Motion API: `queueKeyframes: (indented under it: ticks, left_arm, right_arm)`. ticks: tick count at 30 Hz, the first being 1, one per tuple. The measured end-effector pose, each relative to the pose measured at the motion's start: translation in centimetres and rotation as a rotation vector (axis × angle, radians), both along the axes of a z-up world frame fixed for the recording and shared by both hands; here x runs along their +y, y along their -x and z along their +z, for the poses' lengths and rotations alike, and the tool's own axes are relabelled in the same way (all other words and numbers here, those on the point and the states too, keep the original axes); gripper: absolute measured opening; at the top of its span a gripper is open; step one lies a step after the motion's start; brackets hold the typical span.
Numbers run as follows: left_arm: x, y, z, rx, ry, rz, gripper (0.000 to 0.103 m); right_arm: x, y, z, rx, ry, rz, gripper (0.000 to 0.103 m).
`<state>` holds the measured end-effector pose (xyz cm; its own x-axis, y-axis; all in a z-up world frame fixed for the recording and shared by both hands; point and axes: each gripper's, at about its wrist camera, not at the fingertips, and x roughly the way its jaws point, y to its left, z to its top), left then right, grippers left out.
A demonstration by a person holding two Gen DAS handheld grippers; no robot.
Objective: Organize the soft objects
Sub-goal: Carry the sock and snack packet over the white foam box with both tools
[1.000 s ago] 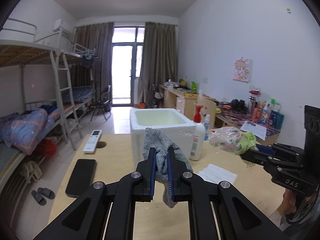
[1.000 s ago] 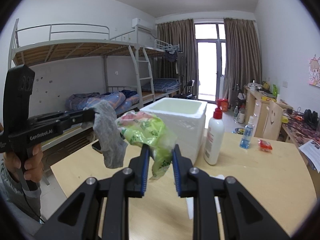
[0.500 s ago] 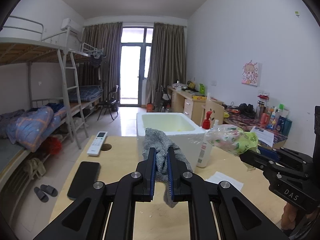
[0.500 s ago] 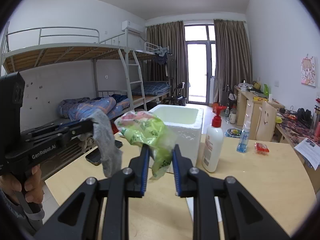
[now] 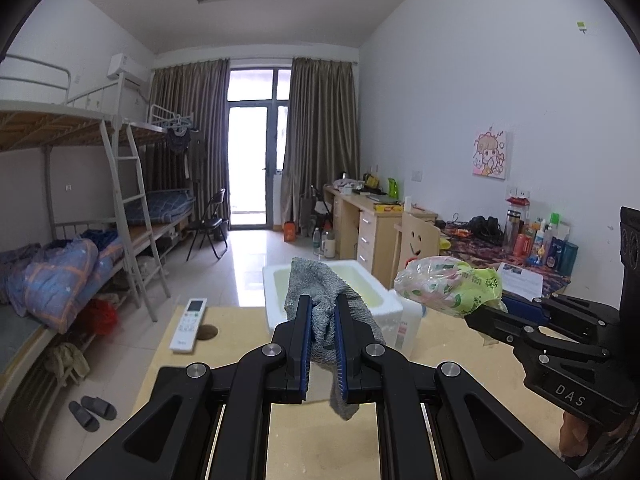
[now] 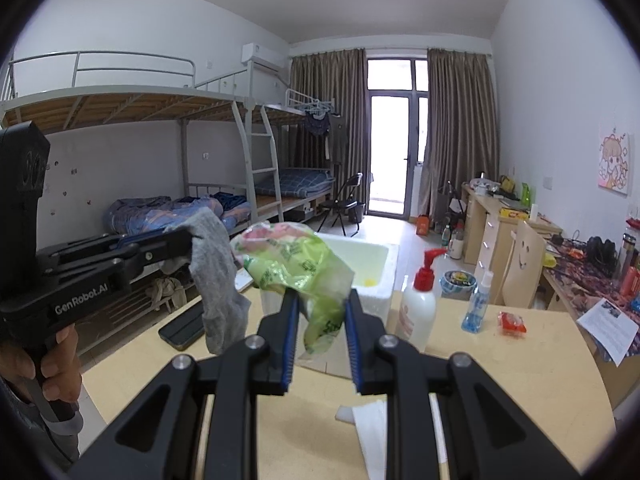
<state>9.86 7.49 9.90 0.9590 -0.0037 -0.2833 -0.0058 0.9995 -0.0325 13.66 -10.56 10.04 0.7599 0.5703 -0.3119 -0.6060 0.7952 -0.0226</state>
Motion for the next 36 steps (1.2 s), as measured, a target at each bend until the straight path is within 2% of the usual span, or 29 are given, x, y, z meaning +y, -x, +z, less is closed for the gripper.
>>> queueKeyframes:
  ticks: [11,22,36]
  left_arm:
    - [0.6,-2.3,2.3,-0.041,-0.005,-0.033,0.011]
    - [1.3,-5.2,3.3,-0.072,-0.005,-0.04,0.011]
    - [2.3,-10.2,2.2,-0.022,0.007,-0.024,0.011]
  right_arm:
    - [0.2,-2.7,1.4,-0.005,-0.004,-0.019,0.026]
    - [1.5,-5.0,1.7,0.02,0.001,-0.02,0.026]
    - [3.6,-7.9,1.5,0.042,0.023,-0.019,0.026]
